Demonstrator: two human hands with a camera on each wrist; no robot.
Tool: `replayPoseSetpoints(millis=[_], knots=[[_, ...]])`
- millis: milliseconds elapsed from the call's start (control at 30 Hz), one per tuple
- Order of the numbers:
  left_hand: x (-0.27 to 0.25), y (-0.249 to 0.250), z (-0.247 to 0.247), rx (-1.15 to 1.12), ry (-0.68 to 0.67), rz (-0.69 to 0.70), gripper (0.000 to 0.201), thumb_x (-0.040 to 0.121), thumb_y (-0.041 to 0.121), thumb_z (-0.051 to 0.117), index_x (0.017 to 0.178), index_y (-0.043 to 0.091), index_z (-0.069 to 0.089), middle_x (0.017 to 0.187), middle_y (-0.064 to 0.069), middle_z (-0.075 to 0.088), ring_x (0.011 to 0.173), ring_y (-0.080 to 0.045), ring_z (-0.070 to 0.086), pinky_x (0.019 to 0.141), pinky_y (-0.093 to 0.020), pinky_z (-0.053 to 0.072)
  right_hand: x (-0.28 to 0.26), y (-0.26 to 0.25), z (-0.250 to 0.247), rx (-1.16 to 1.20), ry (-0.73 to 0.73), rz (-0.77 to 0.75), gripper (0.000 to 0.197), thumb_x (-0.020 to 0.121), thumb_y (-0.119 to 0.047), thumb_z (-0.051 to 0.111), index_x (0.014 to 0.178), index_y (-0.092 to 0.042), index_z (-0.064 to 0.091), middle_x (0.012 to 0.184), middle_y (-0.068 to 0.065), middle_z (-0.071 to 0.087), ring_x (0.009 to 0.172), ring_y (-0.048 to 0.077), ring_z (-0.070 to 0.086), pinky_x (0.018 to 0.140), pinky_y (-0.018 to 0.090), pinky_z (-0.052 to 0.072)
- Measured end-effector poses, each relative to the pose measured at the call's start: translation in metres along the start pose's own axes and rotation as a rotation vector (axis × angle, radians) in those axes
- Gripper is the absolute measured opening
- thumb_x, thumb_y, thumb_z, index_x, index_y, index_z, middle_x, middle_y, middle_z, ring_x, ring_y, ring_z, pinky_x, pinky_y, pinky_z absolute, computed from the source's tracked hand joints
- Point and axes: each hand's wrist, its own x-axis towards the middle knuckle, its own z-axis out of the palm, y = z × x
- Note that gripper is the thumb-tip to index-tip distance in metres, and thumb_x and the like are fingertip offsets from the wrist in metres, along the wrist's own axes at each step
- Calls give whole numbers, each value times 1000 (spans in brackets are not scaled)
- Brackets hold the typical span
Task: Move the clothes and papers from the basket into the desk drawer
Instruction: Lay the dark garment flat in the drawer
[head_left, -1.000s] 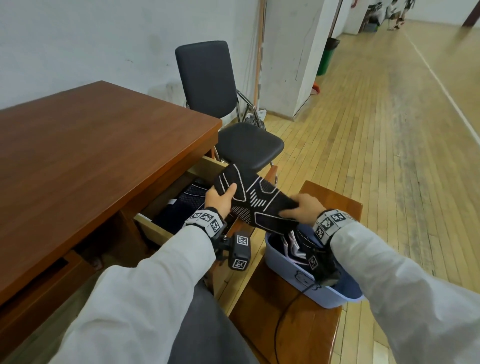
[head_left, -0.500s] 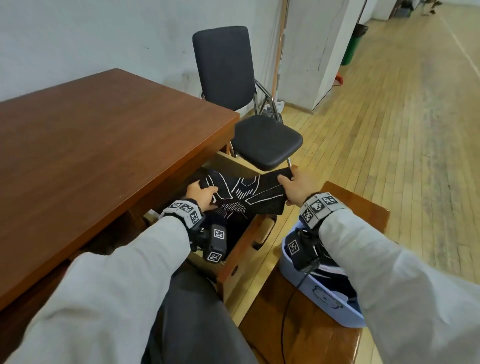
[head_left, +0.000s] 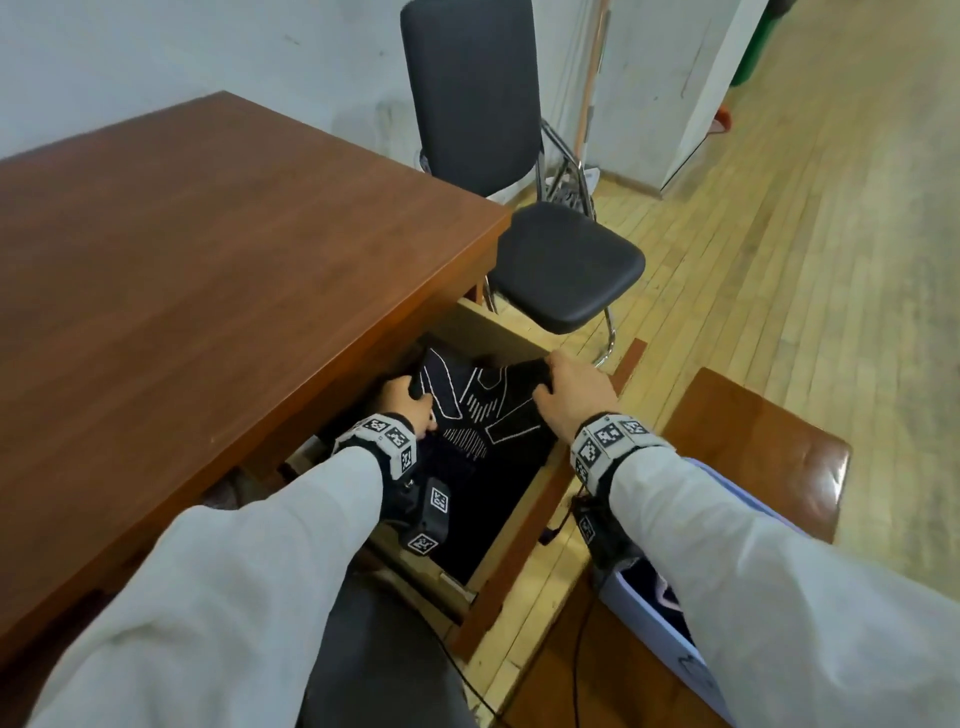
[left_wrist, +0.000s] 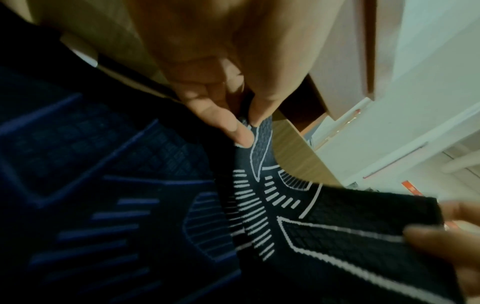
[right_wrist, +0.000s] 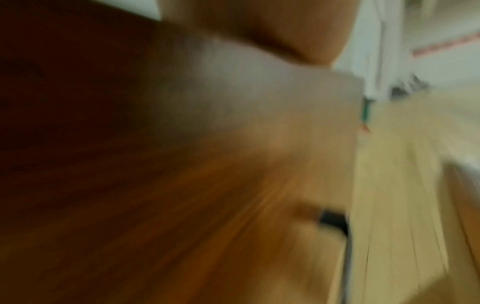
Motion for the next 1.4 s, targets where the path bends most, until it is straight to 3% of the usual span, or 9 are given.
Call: replayPoseSetpoints(millis=[200, 400, 467, 533, 633, 900, 1100, 1300, 1400], knots=[[18, -34, 4, -264, 82, -89, 20, 97, 8, 48, 113, -1, 57, 85, -7, 61, 49, -9, 57, 32, -12, 41, 8, 3, 17, -217, -48, -30, 22, 94, -30, 48, 109, -13, 48, 83, 3, 68, 83, 27, 65, 88, 37, 42], [21, -43, 13, -536, 35, -207, 30, 98, -1, 41, 76, 18, 36, 88, -8, 53, 37, 1, 60, 30, -12, 42, 12, 4, 23, -334, -97, -32, 20, 94, -28, 48, 108, -14, 45, 61, -5, 48, 78, 24, 64, 86, 36, 39], [18, -39, 15, -611, -2, -218, 10, 99, 1, 42, 100, 9, 48, 101, -10, 54, 62, -10, 72, 33, -12, 44, 13, 3, 24, -373, -116, -28, 21, 93, -23, 48, 110, -12, 45, 58, -6, 46, 70, 23, 59, 84, 35, 38], [18, -37, 16, -615, -6, -239, 40, 100, 3, 42, 138, -4, 34, 123, -16, 51, 101, -30, 66, 37, -11, 47, 15, 3, 25, -401, -145, -26, 22, 91, -19, 48, 111, -11, 45, 58, -6, 48, 63, 21, 52, 84, 35, 37], [22, -40, 17, -602, 7, -228, 51, 100, 3, 41, 146, -5, 21, 141, -22, 43, 117, -40, 58, 39, -12, 49, 16, 3, 24, -422, -183, -25, 23, 89, -16, 47, 111, -11, 44, 60, -6, 51, 63, 21, 52, 83, 35, 36], [26, -42, 11, -651, 42, -241, 52, 100, 3, 40, 147, -7, 19, 147, -25, 36, 116, -40, 59, 49, -16, 54, 17, 4, 24, -384, -172, -28, 26, 88, -14, 53, 112, -12, 42, 61, -6, 54, 57, 19, 49, 81, 34, 36], [27, -32, 7, -654, 19, -270, 52, 100, 1, 39, 147, -6, 19, 150, -25, 32, 120, -39, 56, 88, -35, 49, 19, 5, 24, -385, -178, -30, 27, 92, -18, 52, 116, -12, 43, 60, -6, 51, 61, 20, 49, 80, 34, 34], [22, -22, 7, -531, 62, -261, 54, 96, -2, 44, 146, 10, 26, 147, -16, 36, 102, -34, 65, 55, -24, 55, 17, 6, 25, -321, -62, -44, 31, 90, -19, 52, 120, -14, 48, 105, 5, 63, 102, 27, 57, 88, 37, 40], [19, -18, 7, -283, 189, -133, 46, 90, 2, 53, 132, 16, 42, 131, -5, 47, 96, -28, 63, 69, -33, 57, 18, 4, 23, -348, -136, -29, 21, 90, -22, 51, 107, -21, 63, 99, 0, 66, 99, 23, 60, 89, 36, 37]])
